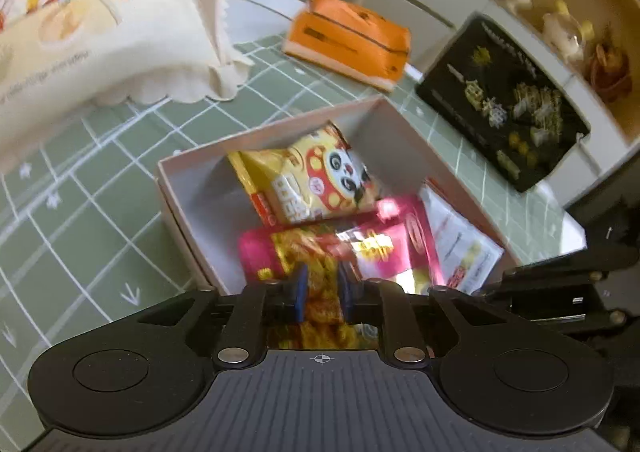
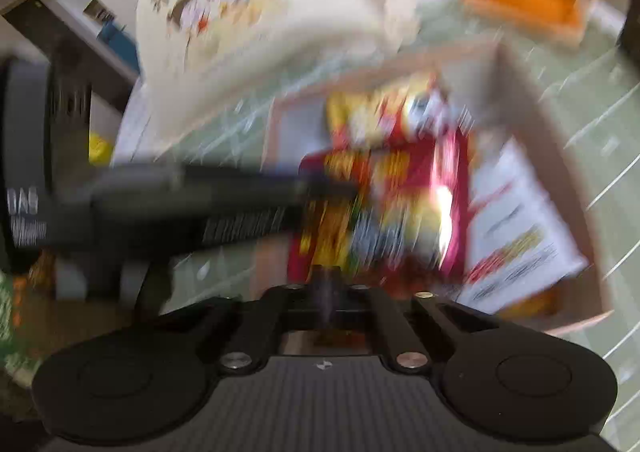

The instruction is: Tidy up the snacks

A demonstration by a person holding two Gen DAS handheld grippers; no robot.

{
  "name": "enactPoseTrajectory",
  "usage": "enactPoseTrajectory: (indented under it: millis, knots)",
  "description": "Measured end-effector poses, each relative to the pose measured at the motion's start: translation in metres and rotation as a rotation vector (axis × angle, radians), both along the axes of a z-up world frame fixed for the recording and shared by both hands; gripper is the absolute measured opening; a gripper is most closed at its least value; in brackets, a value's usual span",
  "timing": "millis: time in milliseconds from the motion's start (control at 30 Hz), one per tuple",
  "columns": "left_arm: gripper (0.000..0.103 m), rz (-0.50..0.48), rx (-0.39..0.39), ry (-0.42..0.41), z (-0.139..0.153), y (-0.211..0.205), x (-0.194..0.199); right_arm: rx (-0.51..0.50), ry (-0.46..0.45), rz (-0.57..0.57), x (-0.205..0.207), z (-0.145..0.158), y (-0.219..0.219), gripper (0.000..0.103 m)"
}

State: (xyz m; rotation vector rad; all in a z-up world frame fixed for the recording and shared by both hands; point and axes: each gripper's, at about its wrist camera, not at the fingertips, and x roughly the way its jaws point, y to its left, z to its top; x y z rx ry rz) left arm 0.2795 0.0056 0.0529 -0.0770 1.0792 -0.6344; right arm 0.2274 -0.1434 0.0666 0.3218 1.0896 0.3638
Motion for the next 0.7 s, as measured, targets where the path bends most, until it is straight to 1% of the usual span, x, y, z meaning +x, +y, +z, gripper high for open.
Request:
enactPoseTrajectory:
  millis: [33, 100, 133, 167, 233, 300, 367, 400, 433, 500, 533, 600, 633, 667, 700]
  knots:
    - [0.019, 0.006, 0.002, -0.004, 0.001, 0.000, 0.002, -0.027, -0.042, -0.007, 0.000, 0.007, 0.000, 0.001]
    - [0.019, 0.034, 0.018, -0.063, 0.008, 0.002, 0.002, -0.084, -0.118, -0.009, 0.003, 0.017, 0.004, 0.001]
    - [0.020, 0.058, 0.012, -0.089, 0.012, 0.005, 0.000, -0.135, -0.159, -0.001, 0.004, 0.019, 0.008, 0.001]
    - [0.020, 0.076, -0.002, -0.108, 0.016, 0.008, -0.003, -0.188, -0.176, 0.009, 0.006, 0.017, 0.011, 0.001]
    - [0.021, 0.083, -0.056, -0.131, 0.026, 0.015, -0.019, -0.245, -0.155, -0.001, 0.012, 0.004, 0.008, 0.001]
    - [0.023, 0.049, -0.125, -0.125, 0.035, 0.019, -0.048, -0.207, -0.164, -0.021, 0.009, 0.003, -0.003, 0.001]
    - [0.023, 0.050, -0.161, -0.120, 0.041, 0.026, -0.082, -0.191, -0.146, -0.053, 0.001, 0.009, -0.015, 0.007]
    - [0.023, 0.076, -0.162, -0.121, 0.043, 0.031, -0.098, -0.155, -0.134, -0.039, -0.007, 0.013, -0.020, 0.014]
    - [0.023, 0.112, -0.158, -0.120, 0.043, 0.035, -0.110, -0.093, -0.109, -0.008, -0.013, 0.017, -0.027, 0.032]
    - [0.023, 0.191, -0.162, -0.104, 0.041, 0.043, -0.130, 0.028, -0.057, 0.048, -0.022, 0.023, -0.034, 0.045]
    - [0.023, 0.222, -0.165, -0.096, 0.039, 0.046, -0.138, 0.077, -0.024, 0.060, -0.025, 0.025, -0.034, 0.045]
    - [0.023, 0.263, -0.142, -0.079, 0.035, 0.049, -0.155, 0.130, 0.065, 0.072, -0.021, 0.017, -0.029, 0.045]
    - [0.023, 0.269, -0.131, -0.071, 0.034, 0.054, -0.161, 0.132, 0.115, 0.067, -0.020, 0.014, -0.024, 0.045]
    - [0.023, 0.268, -0.128, -0.063, 0.033, 0.058, -0.169, 0.124, 0.140, 0.053, -0.021, 0.011, -0.021, 0.045]
    - [0.023, 0.269, -0.126, -0.053, 0.031, 0.062, -0.174, 0.118, 0.138, 0.045, -0.023, 0.013, -0.018, 0.045]
